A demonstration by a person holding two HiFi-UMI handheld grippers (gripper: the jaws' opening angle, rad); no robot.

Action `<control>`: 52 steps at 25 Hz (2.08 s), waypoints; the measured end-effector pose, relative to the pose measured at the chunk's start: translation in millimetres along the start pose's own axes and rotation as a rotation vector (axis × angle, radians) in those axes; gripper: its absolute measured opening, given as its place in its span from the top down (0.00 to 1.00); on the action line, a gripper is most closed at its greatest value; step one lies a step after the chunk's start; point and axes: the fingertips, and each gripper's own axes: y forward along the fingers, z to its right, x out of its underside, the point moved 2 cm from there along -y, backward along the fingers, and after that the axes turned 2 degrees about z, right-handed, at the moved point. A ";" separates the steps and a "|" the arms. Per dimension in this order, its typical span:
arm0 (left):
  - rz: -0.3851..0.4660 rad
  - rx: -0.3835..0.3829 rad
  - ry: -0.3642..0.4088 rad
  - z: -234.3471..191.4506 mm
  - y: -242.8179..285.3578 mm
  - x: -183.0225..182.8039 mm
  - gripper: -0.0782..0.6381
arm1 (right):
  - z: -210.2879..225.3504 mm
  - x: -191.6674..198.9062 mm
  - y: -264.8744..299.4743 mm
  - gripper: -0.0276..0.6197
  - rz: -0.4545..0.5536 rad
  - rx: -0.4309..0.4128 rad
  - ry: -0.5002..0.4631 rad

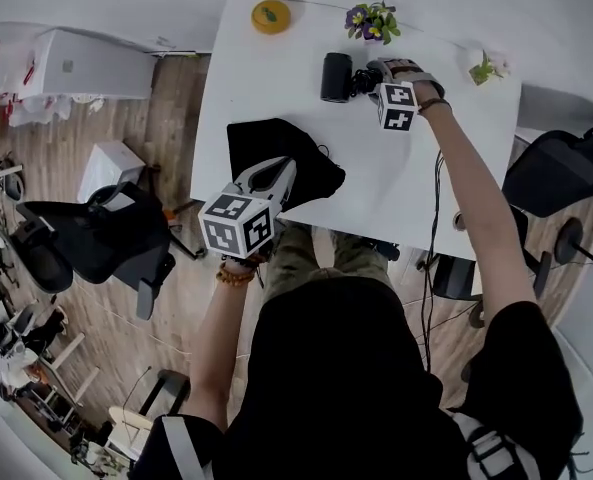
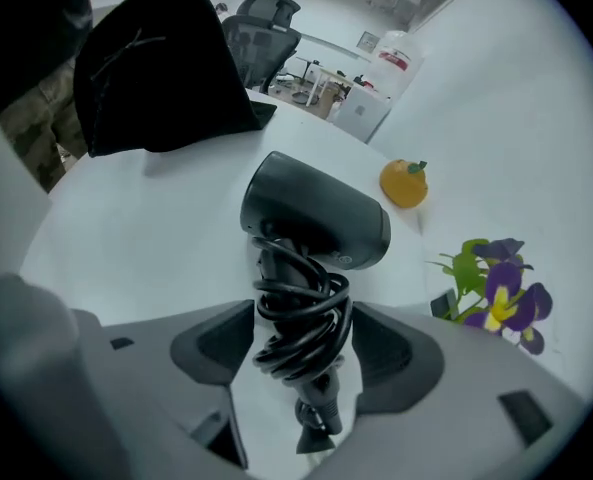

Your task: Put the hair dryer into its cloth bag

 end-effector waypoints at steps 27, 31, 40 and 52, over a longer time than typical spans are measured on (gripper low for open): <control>-0.109 0.047 -0.066 9.9 56.9 38.1 0.85 | -117.3 -10.9 -151.9 0.52 0.083 0.145 0.478; -0.121 0.068 -0.048 23.6 64.9 38.9 0.85 | -151.1 -34.9 -165.0 0.52 0.099 0.194 0.513; -0.119 0.072 -0.031 38.3 70.7 31.6 0.85 | -202.7 -68.3 -148.1 0.52 0.103 0.152 0.399; -0.172 0.114 0.010 59.6 82.2 44.4 0.85 | -227.3 -98.3 -134.6 0.52 0.114 0.082 0.167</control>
